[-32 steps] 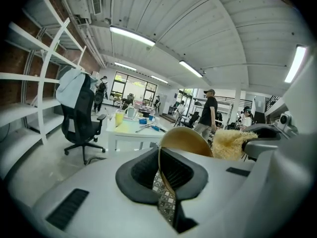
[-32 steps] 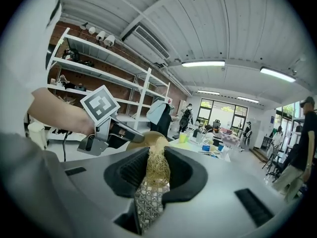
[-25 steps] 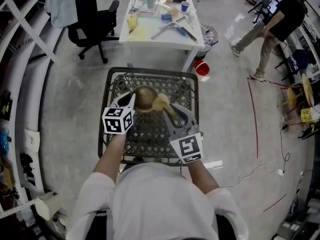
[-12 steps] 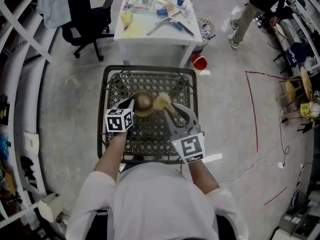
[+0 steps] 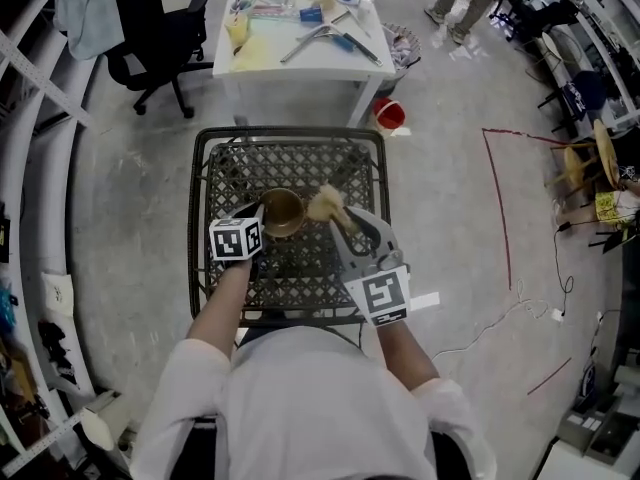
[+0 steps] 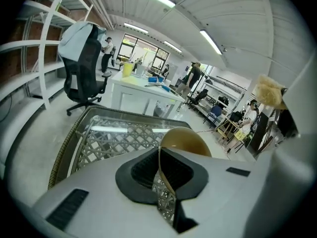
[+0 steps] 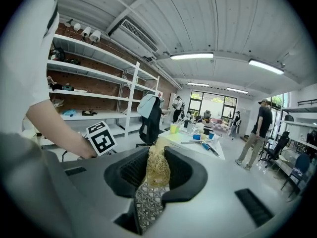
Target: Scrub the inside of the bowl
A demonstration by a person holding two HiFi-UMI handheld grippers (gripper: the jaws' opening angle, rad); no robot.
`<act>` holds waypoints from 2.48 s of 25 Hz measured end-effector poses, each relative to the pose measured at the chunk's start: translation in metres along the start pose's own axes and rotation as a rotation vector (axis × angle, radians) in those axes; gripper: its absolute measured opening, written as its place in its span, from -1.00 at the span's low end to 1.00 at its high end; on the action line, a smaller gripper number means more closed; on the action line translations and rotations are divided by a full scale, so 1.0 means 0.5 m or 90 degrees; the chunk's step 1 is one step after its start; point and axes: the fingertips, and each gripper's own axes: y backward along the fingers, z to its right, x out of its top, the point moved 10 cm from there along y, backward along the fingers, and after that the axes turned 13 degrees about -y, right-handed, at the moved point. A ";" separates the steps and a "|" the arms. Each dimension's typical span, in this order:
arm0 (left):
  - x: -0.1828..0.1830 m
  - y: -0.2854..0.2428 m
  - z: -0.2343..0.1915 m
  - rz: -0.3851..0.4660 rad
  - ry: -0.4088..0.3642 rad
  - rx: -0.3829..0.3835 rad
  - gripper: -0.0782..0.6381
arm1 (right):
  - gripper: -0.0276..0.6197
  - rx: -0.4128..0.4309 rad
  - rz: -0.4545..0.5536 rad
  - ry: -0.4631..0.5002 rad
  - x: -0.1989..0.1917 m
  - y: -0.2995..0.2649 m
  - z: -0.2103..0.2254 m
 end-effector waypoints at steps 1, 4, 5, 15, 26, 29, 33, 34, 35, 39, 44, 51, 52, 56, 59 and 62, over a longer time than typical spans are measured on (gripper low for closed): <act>-0.005 -0.008 -0.002 -0.007 0.003 -0.004 -0.67 | -0.61 -0.004 -0.001 -0.001 -0.001 -0.001 0.002; -0.022 -0.030 -0.006 -0.030 0.018 -0.012 -0.67 | -0.61 -0.014 -0.007 -0.004 -0.006 -0.003 0.007; -0.027 -0.036 -0.007 -0.036 0.021 -0.013 -0.67 | -0.61 -0.018 -0.010 -0.006 -0.008 -0.004 0.008; -0.067 -0.102 -0.025 -0.095 0.047 -0.033 -0.67 | -0.61 -0.047 -0.041 -0.028 -0.034 -0.014 0.015; -0.098 -0.161 -0.033 -0.135 0.088 -0.049 -0.67 | -0.61 -0.075 -0.062 -0.054 -0.054 -0.014 0.021; -0.110 -0.165 -0.037 -0.142 0.104 -0.045 -0.67 | -0.61 -0.076 -0.064 -0.060 -0.057 -0.013 0.021; -0.117 -0.170 -0.035 -0.142 0.117 -0.047 -0.67 | -0.61 -0.075 -0.065 -0.067 -0.058 -0.013 0.023; -0.119 -0.171 -0.035 -0.141 0.122 -0.047 -0.67 | -0.61 -0.075 -0.066 -0.067 -0.058 -0.013 0.023; -0.121 -0.173 -0.035 -0.141 0.126 -0.047 -0.67 | -0.61 -0.075 -0.067 -0.067 -0.060 -0.013 0.023; -0.132 -0.176 -0.036 -0.137 0.146 -0.047 -0.67 | -0.61 -0.077 -0.070 -0.068 -0.065 -0.011 0.021; -0.132 -0.180 -0.036 -0.132 0.155 -0.051 -0.67 | -0.61 -0.078 -0.070 -0.068 -0.066 -0.008 0.024; -0.133 -0.178 -0.033 -0.129 0.146 -0.058 -0.66 | -0.61 -0.080 -0.068 -0.071 -0.069 -0.003 0.022; -0.133 -0.178 -0.033 -0.129 0.147 -0.058 -0.66 | -0.61 -0.080 -0.068 -0.071 -0.069 -0.002 0.022; -0.137 -0.175 -0.033 -0.128 0.147 -0.061 -0.66 | -0.61 -0.079 -0.070 -0.072 -0.071 0.002 0.021; -0.140 -0.169 -0.033 -0.122 0.148 -0.060 -0.66 | -0.61 -0.075 -0.069 -0.074 -0.072 0.005 0.019; -0.139 -0.162 -0.033 -0.113 0.149 -0.059 -0.66 | -0.61 -0.072 -0.065 -0.072 -0.069 0.006 0.018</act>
